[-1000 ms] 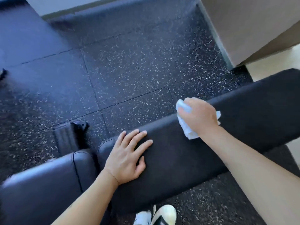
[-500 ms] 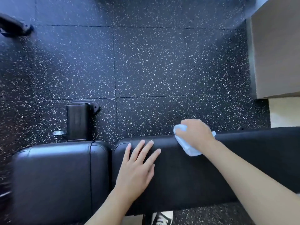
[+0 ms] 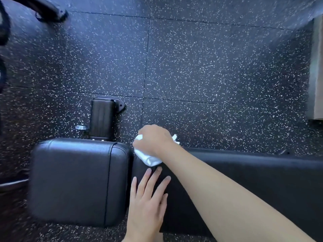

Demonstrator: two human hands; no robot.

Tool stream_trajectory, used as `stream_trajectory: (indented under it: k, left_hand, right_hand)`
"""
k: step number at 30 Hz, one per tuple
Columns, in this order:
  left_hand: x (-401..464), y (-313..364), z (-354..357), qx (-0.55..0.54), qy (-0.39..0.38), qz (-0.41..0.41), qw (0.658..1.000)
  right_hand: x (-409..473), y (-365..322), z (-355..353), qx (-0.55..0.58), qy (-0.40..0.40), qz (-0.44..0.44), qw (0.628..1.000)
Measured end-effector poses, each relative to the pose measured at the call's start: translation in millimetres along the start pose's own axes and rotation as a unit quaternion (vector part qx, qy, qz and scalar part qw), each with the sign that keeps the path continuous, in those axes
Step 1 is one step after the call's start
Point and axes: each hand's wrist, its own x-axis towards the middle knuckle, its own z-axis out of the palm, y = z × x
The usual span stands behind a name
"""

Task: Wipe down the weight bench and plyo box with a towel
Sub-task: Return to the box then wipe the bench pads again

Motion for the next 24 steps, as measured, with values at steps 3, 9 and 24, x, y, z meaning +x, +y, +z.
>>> stream_trajectory:
  k: [3, 9, 24]
  left_hand:
    - [2.6, 3.7, 3.0, 0.014, 0.014, -0.023, 1.000]
    - [16.9, 28.2, -2.3, 0.060, -0.005, -0.050, 0.997]
    - [66.7, 99.5, 24.9, 0.057, -0.038, -0.058, 0.996]
  right_hand:
    - [4.7, 1.7, -1.4, 0.003, -0.017, -0.004, 1.000]
    - [-36.7, 128.2, -49.7, -0.039, -0.053, 0.143, 0.987]
    - [-89.5, 196.9, -70.4, -0.025, 0.025, 0.070, 0.997]
